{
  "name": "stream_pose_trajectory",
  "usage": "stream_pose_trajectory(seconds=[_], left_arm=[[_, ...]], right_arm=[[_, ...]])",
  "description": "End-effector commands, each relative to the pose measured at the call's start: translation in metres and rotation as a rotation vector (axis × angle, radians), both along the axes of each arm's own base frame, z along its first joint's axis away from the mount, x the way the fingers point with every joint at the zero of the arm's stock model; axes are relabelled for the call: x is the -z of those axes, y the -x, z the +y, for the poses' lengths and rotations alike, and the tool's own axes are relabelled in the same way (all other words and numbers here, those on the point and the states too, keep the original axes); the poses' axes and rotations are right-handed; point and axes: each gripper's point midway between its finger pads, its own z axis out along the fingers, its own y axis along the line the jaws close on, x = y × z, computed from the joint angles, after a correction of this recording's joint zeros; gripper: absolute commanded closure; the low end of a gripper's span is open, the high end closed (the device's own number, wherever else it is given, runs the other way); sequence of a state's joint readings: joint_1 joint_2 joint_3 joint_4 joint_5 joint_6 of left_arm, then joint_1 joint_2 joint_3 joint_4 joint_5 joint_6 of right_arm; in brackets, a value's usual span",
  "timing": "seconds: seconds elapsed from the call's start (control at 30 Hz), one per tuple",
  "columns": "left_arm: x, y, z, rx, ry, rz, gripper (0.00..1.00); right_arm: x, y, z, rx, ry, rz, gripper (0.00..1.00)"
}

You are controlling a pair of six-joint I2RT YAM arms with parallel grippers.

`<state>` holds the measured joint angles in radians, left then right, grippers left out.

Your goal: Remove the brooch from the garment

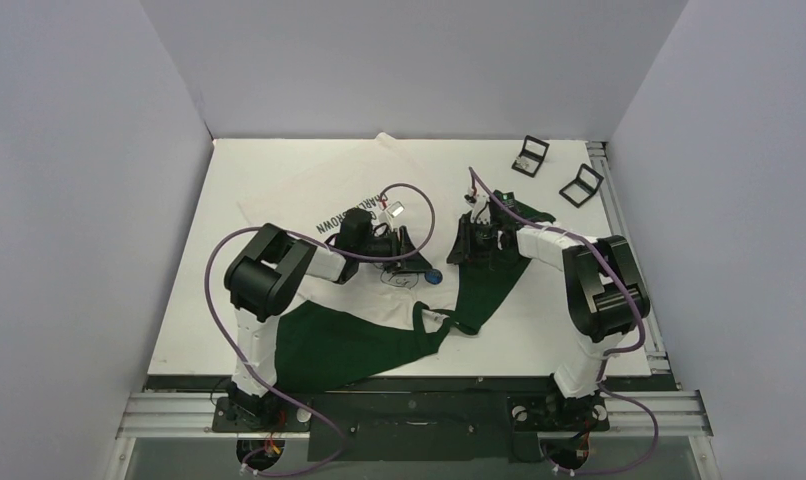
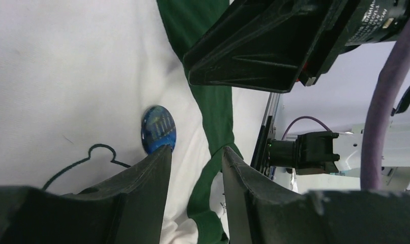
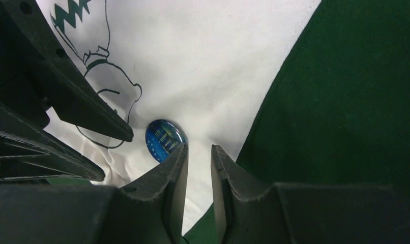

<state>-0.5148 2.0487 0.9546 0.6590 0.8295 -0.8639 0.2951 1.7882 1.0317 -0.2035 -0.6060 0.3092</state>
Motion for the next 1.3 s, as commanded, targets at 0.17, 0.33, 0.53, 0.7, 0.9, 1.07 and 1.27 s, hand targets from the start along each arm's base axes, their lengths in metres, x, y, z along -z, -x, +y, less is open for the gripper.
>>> stream_pose_trajectory(seconds=[0.17, 0.33, 0.53, 0.7, 0.9, 1.07, 1.27], left_arm=[[-0.001, -0.022, -0.011, -0.056, 0.017, -0.048, 0.63], [0.007, -0.017, -0.002, -0.074, -0.053, -0.04, 0.61], [0.022, -0.01, 0.003, -0.075, -0.125, -0.024, 0.58], [0.021, -0.002, -0.006, -0.042, -0.106, -0.013, 0.59], [0.007, 0.004, -0.014, -0.019, -0.031, -0.017, 0.59], [-0.003, 0.009, -0.016, -0.014, 0.021, -0.015, 0.62], [-0.006, 0.009, -0.016, -0.017, 0.024, -0.016, 0.77]], right_arm=[[0.004, -0.014, 0.01, 0.017, -0.042, -0.02, 0.84], [0.01, -0.003, 0.016, -0.009, -0.047, 0.002, 0.85], [0.016, 0.002, 0.019, -0.026, -0.037, 0.015, 0.86], [0.023, 0.01, 0.022, -0.052, -0.019, 0.033, 0.86], [0.031, 0.019, 0.023, -0.07, -0.005, 0.061, 0.87], [0.032, 0.022, 0.023, -0.077, -0.002, 0.065, 0.88], [0.017, 0.018, 0.023, -0.098, -0.008, -0.001, 0.86]])
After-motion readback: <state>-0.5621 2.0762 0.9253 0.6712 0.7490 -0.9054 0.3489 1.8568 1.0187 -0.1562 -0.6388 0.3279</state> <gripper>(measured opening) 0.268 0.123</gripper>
